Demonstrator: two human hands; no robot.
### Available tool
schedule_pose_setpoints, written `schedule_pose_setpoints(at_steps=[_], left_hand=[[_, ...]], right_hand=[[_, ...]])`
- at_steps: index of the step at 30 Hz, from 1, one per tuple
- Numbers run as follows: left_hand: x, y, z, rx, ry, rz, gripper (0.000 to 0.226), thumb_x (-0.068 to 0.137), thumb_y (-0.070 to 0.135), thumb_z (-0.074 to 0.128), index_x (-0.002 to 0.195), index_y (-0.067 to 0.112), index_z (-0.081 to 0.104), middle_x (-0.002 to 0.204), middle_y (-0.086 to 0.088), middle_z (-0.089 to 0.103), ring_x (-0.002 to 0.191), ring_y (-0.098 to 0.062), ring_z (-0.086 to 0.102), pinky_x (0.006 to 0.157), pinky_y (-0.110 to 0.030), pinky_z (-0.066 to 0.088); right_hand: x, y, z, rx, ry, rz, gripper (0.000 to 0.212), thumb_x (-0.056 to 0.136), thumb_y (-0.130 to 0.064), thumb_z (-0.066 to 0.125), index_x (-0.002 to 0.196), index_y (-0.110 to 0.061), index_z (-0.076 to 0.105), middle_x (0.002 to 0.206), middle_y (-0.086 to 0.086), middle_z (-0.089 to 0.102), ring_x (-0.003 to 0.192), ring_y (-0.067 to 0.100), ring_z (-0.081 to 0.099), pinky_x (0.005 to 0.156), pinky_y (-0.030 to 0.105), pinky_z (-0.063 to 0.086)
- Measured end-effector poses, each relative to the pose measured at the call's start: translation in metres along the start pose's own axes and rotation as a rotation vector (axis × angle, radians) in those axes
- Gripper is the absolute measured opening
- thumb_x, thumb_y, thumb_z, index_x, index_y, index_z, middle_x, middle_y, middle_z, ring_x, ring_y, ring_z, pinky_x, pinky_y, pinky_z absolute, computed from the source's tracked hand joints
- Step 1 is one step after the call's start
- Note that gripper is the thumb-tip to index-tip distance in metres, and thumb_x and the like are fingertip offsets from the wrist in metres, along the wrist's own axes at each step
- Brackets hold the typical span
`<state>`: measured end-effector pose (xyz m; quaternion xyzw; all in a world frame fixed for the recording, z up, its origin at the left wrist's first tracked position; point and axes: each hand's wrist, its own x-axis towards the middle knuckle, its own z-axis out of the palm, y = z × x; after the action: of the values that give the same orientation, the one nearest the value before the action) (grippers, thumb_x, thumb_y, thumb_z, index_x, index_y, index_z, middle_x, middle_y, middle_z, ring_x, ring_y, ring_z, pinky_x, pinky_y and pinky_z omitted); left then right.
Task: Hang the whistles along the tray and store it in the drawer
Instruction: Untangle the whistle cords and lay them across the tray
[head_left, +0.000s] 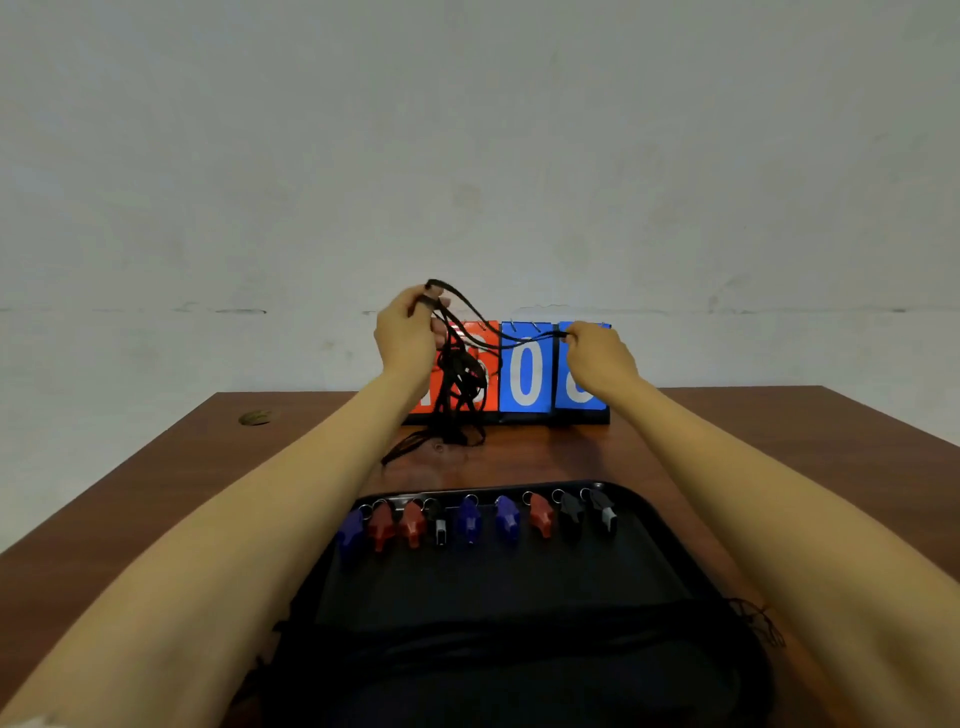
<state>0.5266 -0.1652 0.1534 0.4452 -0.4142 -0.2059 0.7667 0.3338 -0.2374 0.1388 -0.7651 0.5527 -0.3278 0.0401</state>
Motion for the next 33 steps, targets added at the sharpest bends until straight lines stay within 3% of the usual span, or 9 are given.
schedule_pose_setpoints(at_steps=[5,8,12,16,19,23,26,29,33], left_hand=[[-0.011,-0.014,-0.023,0.704,-0.393,-0.108,0.023,0.092,0.002,0.047,0.094,0.007,0.069,0.093,-0.006,0.061,0.08,-0.019,0.054,0.071,-0.024,0.045],[-0.018,-0.019,-0.039,0.892,-0.392,-0.119,0.025,0.095,0.006,0.047,0.108,-0.002,0.067,0.102,-0.011,0.065,0.089,-0.026,0.06,0.086,-0.035,0.048],[-0.022,-0.008,-0.034,0.864,-0.365,-0.111,0.022,0.094,0.005,0.049,0.107,-0.005,0.064,0.087,-0.018,0.067,0.07,-0.026,0.064,0.082,-0.041,0.056],[-0.028,0.001,-0.018,1.102,-0.52,-0.049,0.034,0.086,-0.004,0.055,0.118,-0.001,0.046,0.111,-0.02,0.06,0.099,-0.034,0.06,0.075,-0.038,0.049],[-0.026,0.001,-0.008,1.058,-0.596,0.028,0.04,0.09,-0.003,0.048,0.128,-0.002,0.035,0.116,-0.019,0.057,0.1,-0.03,0.056,0.072,-0.032,0.041],[-0.023,-0.002,-0.007,0.936,-0.565,0.081,0.019,0.093,0.001,0.038,0.109,0.009,0.045,0.095,-0.013,0.066,0.085,-0.026,0.06,0.071,-0.035,0.047],[-0.019,-0.005,-0.007,1.0,-0.564,0.176,0.015,0.093,0.004,0.041,0.104,0.01,0.049,0.09,-0.01,0.067,0.083,-0.026,0.066,0.073,-0.036,0.051],[-0.018,-0.007,-0.008,1.025,-0.587,0.213,0.013,0.093,0.006,0.047,0.106,0.008,0.05,0.093,-0.011,0.065,0.083,-0.025,0.063,0.075,-0.037,0.05],[-0.017,-0.024,-0.02,1.168,-0.691,0.113,0.015,0.09,0.006,0.055,0.104,0.004,0.052,0.101,-0.014,0.059,0.084,-0.024,0.053,0.075,-0.033,0.044]], right_hand=[[-0.013,0.001,0.0,-0.06,-0.161,0.004,0.032,0.095,-0.003,0.036,0.123,-0.006,0.051,0.113,0.018,0.058,0.081,0.03,0.055,0.064,0.037,0.044],[-0.023,-0.001,-0.002,-0.033,-0.256,-0.031,0.043,0.091,0.006,0.038,0.13,-0.011,0.038,0.085,0.016,0.054,0.065,0.027,0.049,0.057,0.039,0.042],[-0.039,-0.019,-0.01,0.156,-0.268,-0.078,0.036,0.088,0.012,0.028,0.104,-0.017,0.042,0.065,0.009,0.044,0.05,0.023,0.043,0.04,0.027,0.039],[-0.039,-0.042,-0.005,0.487,-0.276,0.018,0.021,0.091,0.003,0.04,0.103,0.002,0.057,0.096,0.019,0.061,0.08,0.033,0.061,0.08,0.035,0.057],[-0.04,-0.052,0.001,0.437,-0.459,-0.078,0.047,0.088,-0.015,0.058,0.131,-0.004,0.043,0.114,0.013,0.053,0.096,0.027,0.053,0.087,0.037,0.048],[-0.042,-0.053,0.009,0.349,-0.542,-0.208,0.082,0.083,-0.04,0.069,0.147,-0.012,0.026,0.151,0.005,0.033,0.137,0.024,0.034,0.109,0.033,0.03],[-0.037,-0.052,0.018,0.264,-0.457,-0.267,0.046,0.091,-0.037,0.059,0.127,-0.008,0.052,0.117,0.008,0.059,0.107,0.024,0.056,0.092,0.033,0.044],[-0.03,-0.052,0.025,0.21,-0.39,-0.261,0.029,0.099,-0.03,0.045,0.101,-0.005,0.059,0.078,0.002,0.055,0.063,0.013,0.046,0.057,0.022,0.036],[-0.017,-0.047,0.021,0.182,-0.177,-0.223,0.027,0.101,-0.021,0.036,0.092,-0.011,0.059,0.079,0.002,0.054,0.066,0.017,0.046,0.055,0.027,0.034]])
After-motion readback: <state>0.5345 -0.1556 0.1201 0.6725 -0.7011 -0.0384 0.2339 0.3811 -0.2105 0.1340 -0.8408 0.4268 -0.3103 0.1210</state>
